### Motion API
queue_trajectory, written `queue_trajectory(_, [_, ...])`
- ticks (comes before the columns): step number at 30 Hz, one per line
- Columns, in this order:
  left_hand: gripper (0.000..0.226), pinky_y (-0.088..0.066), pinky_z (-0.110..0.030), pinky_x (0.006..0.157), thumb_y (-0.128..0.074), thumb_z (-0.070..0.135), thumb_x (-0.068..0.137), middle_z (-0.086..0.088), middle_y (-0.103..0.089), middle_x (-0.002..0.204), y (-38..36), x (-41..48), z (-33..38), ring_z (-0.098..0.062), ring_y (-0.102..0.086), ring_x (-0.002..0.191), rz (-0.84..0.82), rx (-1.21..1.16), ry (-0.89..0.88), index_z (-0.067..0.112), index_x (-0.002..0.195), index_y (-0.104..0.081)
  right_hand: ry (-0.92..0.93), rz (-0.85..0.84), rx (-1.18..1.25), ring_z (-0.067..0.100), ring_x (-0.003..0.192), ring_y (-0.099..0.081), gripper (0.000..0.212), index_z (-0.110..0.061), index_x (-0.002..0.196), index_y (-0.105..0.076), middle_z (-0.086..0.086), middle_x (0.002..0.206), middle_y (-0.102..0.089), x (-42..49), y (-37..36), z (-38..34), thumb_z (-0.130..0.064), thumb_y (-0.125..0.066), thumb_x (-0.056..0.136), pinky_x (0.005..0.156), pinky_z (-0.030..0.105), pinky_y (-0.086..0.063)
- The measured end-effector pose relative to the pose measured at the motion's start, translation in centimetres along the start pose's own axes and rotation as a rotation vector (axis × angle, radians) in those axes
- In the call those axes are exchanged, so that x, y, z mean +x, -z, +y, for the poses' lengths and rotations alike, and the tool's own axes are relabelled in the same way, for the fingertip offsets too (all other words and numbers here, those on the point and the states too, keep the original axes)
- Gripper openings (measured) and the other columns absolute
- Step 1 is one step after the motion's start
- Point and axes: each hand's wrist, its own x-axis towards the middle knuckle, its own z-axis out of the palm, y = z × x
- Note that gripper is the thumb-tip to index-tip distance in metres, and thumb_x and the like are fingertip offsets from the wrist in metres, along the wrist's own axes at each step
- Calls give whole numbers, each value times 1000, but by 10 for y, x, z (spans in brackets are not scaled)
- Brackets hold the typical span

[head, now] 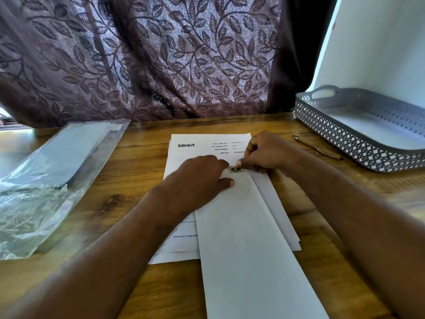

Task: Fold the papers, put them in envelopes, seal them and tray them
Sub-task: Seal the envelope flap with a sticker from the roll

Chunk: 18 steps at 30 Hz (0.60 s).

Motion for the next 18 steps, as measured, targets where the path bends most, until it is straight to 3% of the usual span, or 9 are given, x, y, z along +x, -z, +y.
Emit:
queue_trajectory(4, [46,-43,-32,83,-36,42,105,-12,-54,119,-4,-1,0,-28,-58,109,2,112,-59,29,149,-39,0,7,-12,11,58,-64,26,-7,86,-71,5,74,-74,-1,0,1,-24,-88,76,52,22,-50])
queue_trajectory(7, [46,-45,-31,81,-33,43,106,-13,-53,117,-3,1,0,-26,-58,106,-20,153,-68,27,149,-40,-3,24,-8,10,57,-63,27,-7,88,-72,5,76,-74,-2,-2,1,-25,-88,76,52,22,-50])
queue_trajectory(12, [46,-33,-27,76,-37,42,105,-13,-51,118,2,-2,-4,-25,-53,108,-49,143,-128,29,150,-40,8,37,-26,13,61,-64,26,-7,89,-71,4,79,-73,-3,-2,1,-24,-86,78,56,23,-49])
queue_trajectory(15, [45,-37,-29,78,-41,42,104,-12,-52,117,2,1,-9,-26,-53,109,-74,82,-121,31,148,-44,31,13,-10,10,56,-62,23,-7,87,-70,3,72,-71,-4,0,4,-20,-86,78,54,22,-48])
queue_trajectory(18, [46,-37,-29,81,-43,41,104,-8,-50,112,1,2,-11,-25,-51,110,-88,21,-102,37,149,-40,62,-32,0,16,75,-65,19,-11,89,-70,3,85,-69,-8,4,7,-16,-85,78,72,36,-59])
